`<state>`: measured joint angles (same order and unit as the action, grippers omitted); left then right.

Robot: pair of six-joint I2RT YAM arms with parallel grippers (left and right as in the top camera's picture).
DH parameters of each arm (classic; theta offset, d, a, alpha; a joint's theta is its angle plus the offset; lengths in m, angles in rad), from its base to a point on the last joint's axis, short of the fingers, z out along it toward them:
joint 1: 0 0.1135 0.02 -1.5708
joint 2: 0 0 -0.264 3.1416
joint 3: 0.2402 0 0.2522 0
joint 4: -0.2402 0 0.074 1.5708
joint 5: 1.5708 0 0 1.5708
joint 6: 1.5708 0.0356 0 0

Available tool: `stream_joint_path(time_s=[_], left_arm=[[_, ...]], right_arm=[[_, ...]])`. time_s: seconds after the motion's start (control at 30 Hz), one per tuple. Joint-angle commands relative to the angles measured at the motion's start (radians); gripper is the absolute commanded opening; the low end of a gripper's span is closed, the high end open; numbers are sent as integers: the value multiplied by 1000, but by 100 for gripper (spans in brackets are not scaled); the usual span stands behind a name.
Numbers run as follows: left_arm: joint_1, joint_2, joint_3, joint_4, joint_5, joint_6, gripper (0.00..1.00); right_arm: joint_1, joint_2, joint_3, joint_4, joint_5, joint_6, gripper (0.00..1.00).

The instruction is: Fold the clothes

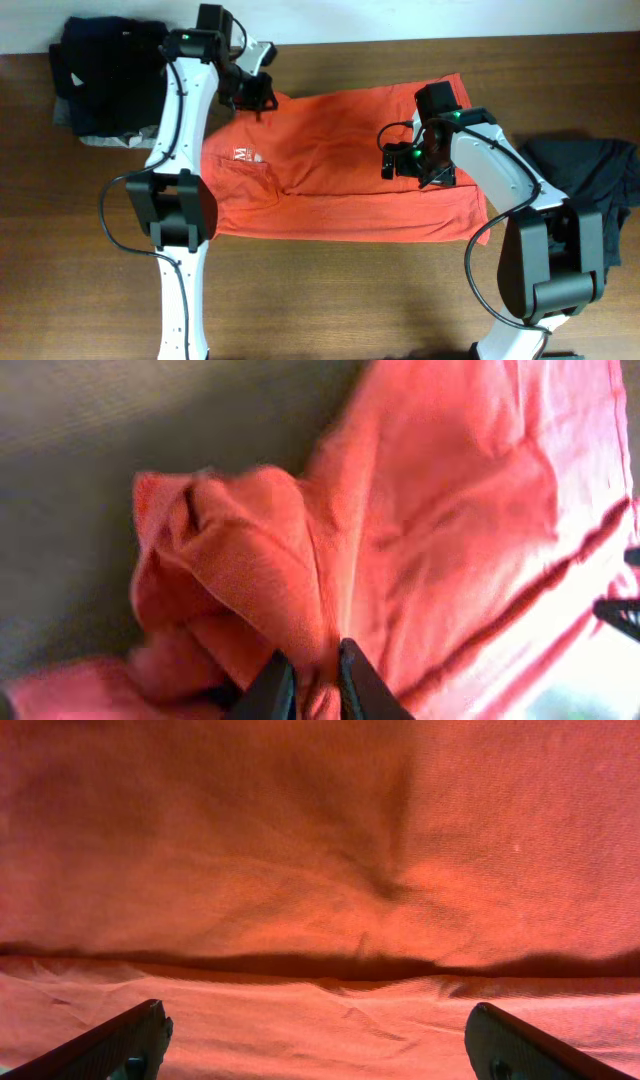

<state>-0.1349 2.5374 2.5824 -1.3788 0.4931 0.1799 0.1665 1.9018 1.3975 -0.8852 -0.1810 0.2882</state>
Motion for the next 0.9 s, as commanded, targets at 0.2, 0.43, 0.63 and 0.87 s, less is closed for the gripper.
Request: stream_joint_path(time_s=[0.2, 0.43, 0.63, 0.87], left_arm=[[-29, -30, 14, -178, -56, 20, 30], [-28, -30, 14, -86, -182, 3, 66], [-28, -27, 14, 68, -291, -93, 76], [-16, 14, 14, 187, -380, -154, 78]], right_arm=[[5, 3, -8, 1, 2, 0, 98], [5, 3, -8, 0, 2, 0, 99], [5, 3, -8, -1, 2, 0, 99], [5, 3, -8, -1, 2, 0, 99]])
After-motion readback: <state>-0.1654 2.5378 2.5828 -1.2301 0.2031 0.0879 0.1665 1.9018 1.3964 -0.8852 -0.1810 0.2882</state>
